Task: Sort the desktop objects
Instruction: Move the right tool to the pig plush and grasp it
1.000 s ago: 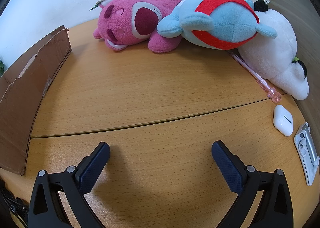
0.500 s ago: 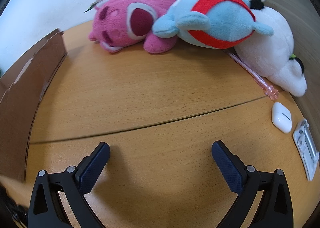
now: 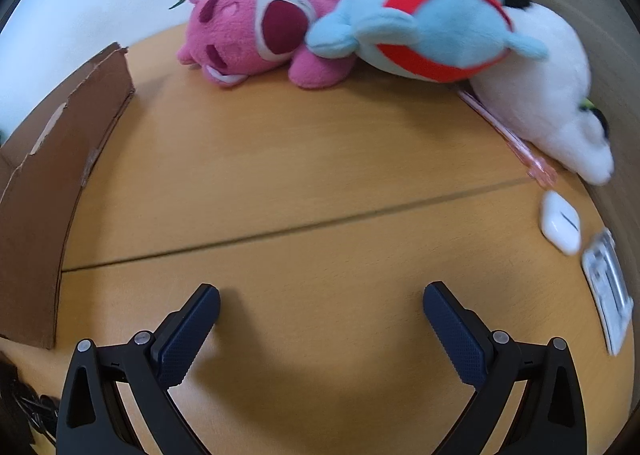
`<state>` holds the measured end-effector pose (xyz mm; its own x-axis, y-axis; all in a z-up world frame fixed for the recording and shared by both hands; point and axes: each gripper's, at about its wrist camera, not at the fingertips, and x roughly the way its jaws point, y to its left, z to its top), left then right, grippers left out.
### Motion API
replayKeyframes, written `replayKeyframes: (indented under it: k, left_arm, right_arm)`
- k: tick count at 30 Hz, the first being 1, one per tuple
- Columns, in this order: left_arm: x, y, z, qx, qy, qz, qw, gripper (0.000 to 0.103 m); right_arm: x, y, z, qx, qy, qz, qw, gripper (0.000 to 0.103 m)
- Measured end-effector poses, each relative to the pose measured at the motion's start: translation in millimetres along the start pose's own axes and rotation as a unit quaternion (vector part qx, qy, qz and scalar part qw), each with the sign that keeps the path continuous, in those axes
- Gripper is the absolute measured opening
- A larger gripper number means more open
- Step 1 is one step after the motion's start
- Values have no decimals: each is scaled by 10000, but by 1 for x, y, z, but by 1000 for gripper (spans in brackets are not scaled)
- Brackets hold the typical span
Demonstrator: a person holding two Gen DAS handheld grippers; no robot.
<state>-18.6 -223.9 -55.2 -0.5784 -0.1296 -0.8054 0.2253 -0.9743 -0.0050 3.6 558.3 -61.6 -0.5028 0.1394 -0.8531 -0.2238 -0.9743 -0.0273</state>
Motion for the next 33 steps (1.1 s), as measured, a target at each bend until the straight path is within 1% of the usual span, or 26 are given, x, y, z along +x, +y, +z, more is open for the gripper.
replayKeyframes:
  k: [2,3,4,5,6,8,10,11,12,13,15,18,20,22,24,25,27,28,29,31,33]
  left_arm:
    - [-2,0,-2,-2,4,16,10000,103]
    - [-6,1,-5,-23,42,67,10000,102]
    - [-13,0,-9,-24,17,180,9998,101]
    - [-23,-1,-12,9,-97,263,9996,101]
    - [-41,-5,-16,99,-335,306,9989,101]
    - [-76,-14,-22,269,-691,246,9969,101]
    - [-113,-22,-28,374,-853,77,9956,101]
    - [-130,-26,-32,395,-909,-71,9950,101]
    - [-149,-31,-38,430,-965,-296,9940,101]
    - [-161,-36,-44,492,-967,-490,9929,102]
    - [-183,-49,-59,660,-857,-850,9905,102]
    - [-199,-64,-85,815,-587,-1261,9869,102]
    - [-203,-71,-103,844,-382,-1497,9844,102]
    - [-199,-77,-120,798,-169,-1657,9828,102]
    - [-192,-77,-133,653,73,-1873,9801,102]
    - [-190,-75,-137,531,123,-2019,9779,102]
    - [-184,-68,-143,195,264,-2457,9688,102]
    - [-181,-65,-147,83,328,-2595,9651,102]
    - [-180,-64,-149,35,372,-2699,9622,102]
    - [-178,-63,-156,-32,394,-2883,9567,102]
    - [-175,-64,-159,-52,456,-3059,9509,102]
  right_arm:
    - [-28,15,-15,-479,-438,-90,9978,103]
    - [-46,22,-23,-707,-703,-71,9950,103]
    - [-67,30,-31,-924,-950,43,9912,103]
    - [-85,37,-37,-1088,-1131,161,9875,103]
    - [-103,43,-42,-1214,-1307,253,9836,103]
    - [-143,56,-52,-1407,-1714,441,9741,103]
    - [-181,70,-62,-1524,-2182,524,9625,103]
    - [-195,78,-65,-1590,-2395,533,9563,103]
    - [-208,88,-68,-1678,-2589,574,9495,103]
    - [-223,96,-71,-1779,-2725,670,9432,103]
    - [-243,112,-78,-1994,-2799,1026,9335,103]
    - [-256,136,-88,-2322,-2578,1607,9240,103]
    - [-254,154,-99,-2459,-2205,2164,9188,103]
    - [-248,177,-115,-2607,-1828,2647,9102,103]
    - [-237,211,-133,-2878,-1436,2855,9028,103]
    - [-229,230,-144,-3073,-1239,2964,8957,103]
    - [-220,264,-167,-3426,-987,3121,8806,103]
    - [-215,281,-179,-3627,-880,3179,8716,103]
    - [-212,293,-188,-3756,-803,3202,8660,103]
    - [-202,314,-199,-3901,-623,3236,8597,103]
    - [-195,329,-207,-3935,-433,3411,8526,103]
